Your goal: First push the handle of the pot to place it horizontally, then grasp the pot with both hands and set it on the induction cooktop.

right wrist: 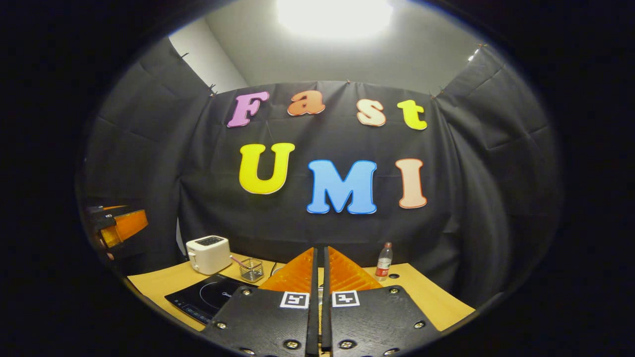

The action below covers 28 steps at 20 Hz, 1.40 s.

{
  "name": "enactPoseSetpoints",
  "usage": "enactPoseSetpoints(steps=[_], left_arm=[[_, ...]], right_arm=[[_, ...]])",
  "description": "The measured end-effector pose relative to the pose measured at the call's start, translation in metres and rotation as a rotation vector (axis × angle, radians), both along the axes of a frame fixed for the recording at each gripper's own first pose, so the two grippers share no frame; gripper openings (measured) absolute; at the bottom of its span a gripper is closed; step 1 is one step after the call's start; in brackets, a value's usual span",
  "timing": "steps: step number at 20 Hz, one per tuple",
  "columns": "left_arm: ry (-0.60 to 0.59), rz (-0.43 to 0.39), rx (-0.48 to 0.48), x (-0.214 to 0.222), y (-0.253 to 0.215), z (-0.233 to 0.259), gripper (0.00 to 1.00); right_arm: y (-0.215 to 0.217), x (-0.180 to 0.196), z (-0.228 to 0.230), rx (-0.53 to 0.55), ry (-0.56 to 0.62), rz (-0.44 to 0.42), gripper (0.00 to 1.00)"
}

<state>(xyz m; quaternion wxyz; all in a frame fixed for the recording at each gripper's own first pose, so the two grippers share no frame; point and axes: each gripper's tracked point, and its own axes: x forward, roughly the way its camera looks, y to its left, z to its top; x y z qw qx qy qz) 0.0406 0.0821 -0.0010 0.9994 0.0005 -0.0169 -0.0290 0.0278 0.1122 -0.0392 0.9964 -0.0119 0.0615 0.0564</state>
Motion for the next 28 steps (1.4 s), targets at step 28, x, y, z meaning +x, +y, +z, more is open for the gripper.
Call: enactPoseSetpoints(steps=[28], left_arm=[[0.052, 0.227, 0.041, 0.011, -0.023, -0.032, 1.00]], right_arm=[[0.043, 0.001, -0.262, -0.038, 0.773, 0.434, 0.02]])
